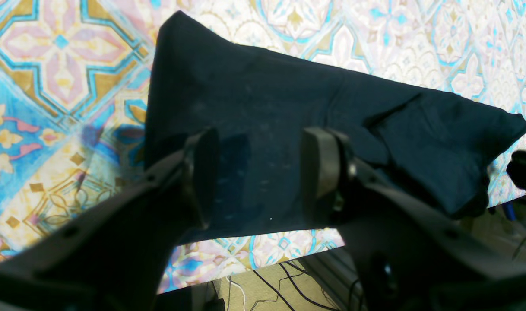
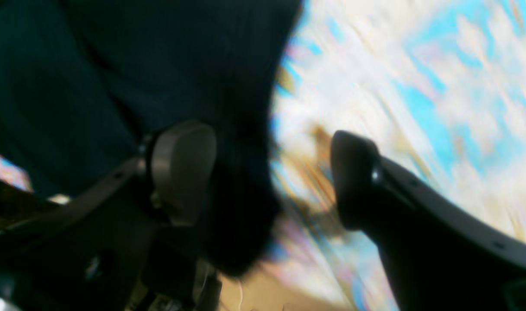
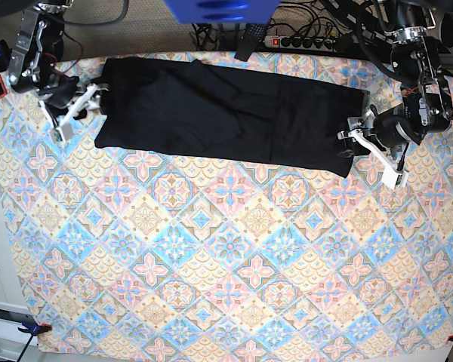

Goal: Fold the T-shirt properly
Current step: 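Grasp the opposite strip end with the right gripper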

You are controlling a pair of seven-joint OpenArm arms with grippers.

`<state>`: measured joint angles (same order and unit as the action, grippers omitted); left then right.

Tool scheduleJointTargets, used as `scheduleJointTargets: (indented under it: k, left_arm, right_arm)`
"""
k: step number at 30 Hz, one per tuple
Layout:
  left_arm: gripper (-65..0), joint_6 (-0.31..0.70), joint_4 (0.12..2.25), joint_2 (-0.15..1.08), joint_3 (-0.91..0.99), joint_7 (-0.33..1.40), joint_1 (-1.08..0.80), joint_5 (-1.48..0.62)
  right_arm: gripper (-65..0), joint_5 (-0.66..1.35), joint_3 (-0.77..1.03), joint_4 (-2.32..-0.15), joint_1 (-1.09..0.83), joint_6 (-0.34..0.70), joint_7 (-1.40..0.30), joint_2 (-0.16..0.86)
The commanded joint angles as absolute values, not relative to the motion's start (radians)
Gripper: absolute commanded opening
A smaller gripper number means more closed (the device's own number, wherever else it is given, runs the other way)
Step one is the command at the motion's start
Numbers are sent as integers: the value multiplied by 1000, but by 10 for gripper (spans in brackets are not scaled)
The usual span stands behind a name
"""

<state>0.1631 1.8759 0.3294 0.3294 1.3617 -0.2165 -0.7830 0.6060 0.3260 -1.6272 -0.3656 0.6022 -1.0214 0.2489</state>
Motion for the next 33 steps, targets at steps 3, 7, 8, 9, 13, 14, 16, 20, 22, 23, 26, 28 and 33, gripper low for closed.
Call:
scheduleJointTargets:
  k: [3, 7, 8, 9, 13, 14, 16, 20, 22, 23, 26, 28, 33]
  left_arm:
    - [-350, 170, 1891, 340, 332, 1351, -208, -796]
    - [-350, 170, 1891, 341, 332, 1351, -208, -796]
    - [-350, 170, 1891, 341, 332, 1351, -208, -796]
    - [-350, 170, 1891, 341, 332, 1351, -208, -796]
    - [-350, 170, 1891, 341, 334, 1351, -208, -796]
    - [-350, 170, 1891, 341, 335, 1351, -208, -796]
    - [-350, 170, 1891, 341, 335, 1351, -208, -796]
    - [-350, 170, 1891, 341, 335, 1351, -208, -796]
    - [-350, 170, 1891, 341, 334, 1351, -208, -796]
    - [-350, 170, 1891, 341, 334, 1351, -208, -796]
    - [-350, 170, 1891, 341, 335, 1351, -206, -796]
    - [-350, 170, 1891, 340, 337, 1351, -206, -796]
    - [-350, 170, 1891, 340, 340, 1351, -206, -797]
  right_arm:
    - [-205, 616, 309, -1598, -354, 607, -1007, 260]
    - [-205, 616, 292, -1550, -314, 607, -1007, 242]
    - [-205, 616, 292, -1534, -312, 607, -1007, 242]
    - [-205, 616, 292, -1521, -312, 607, -1007, 240]
    - [-205, 616, 292, -1497, -305, 607, -1007, 231]
    - [-205, 616, 292, -1491, -300, 607, -1007, 228]
    - [-205, 616, 291, -1481, -300, 607, -1009, 225]
    - [-205, 645, 254, -1474, -305, 607, -1009, 225]
    - [-205, 687, 226, -1472, -305, 607, -1007, 225]
    - [-205, 711, 211, -1472, -305, 607, -1007, 225]
    - [-211, 754, 171, -1475, -306, 607, -1007, 225]
    - [-250, 759, 147, -1477, -306, 607, -1007, 225]
    - [-410, 759, 145, -1477, -305, 607, -1007, 225]
